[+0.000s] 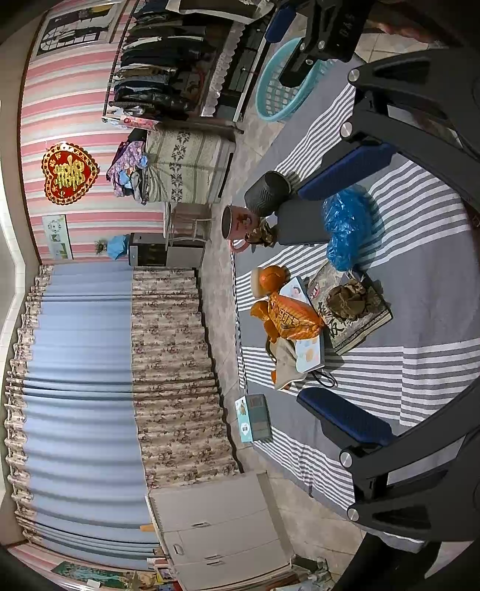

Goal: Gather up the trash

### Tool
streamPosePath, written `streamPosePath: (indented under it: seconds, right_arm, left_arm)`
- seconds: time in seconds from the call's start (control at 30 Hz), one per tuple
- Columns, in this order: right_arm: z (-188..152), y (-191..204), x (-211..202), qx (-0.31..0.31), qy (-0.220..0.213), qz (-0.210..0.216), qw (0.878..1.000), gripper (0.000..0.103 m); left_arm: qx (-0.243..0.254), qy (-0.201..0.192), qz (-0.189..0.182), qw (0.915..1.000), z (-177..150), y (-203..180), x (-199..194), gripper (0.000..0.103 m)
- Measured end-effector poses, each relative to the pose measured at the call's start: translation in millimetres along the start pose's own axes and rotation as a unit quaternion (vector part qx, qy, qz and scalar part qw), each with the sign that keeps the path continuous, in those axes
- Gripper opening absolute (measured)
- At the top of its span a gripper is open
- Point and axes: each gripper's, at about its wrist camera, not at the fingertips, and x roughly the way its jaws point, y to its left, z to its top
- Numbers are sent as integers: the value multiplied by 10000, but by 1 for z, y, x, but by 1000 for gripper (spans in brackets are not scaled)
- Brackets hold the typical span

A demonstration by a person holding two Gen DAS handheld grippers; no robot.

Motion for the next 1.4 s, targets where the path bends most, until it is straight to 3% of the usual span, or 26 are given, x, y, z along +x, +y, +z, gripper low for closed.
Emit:
streamPosePath:
  seconds: [1.4]
  right_arm:
    - [1,-6,-1,-31,-29,-60,10000,99]
  left_arm:
    - [23,-19,7,10000,0,-2,-2,98]
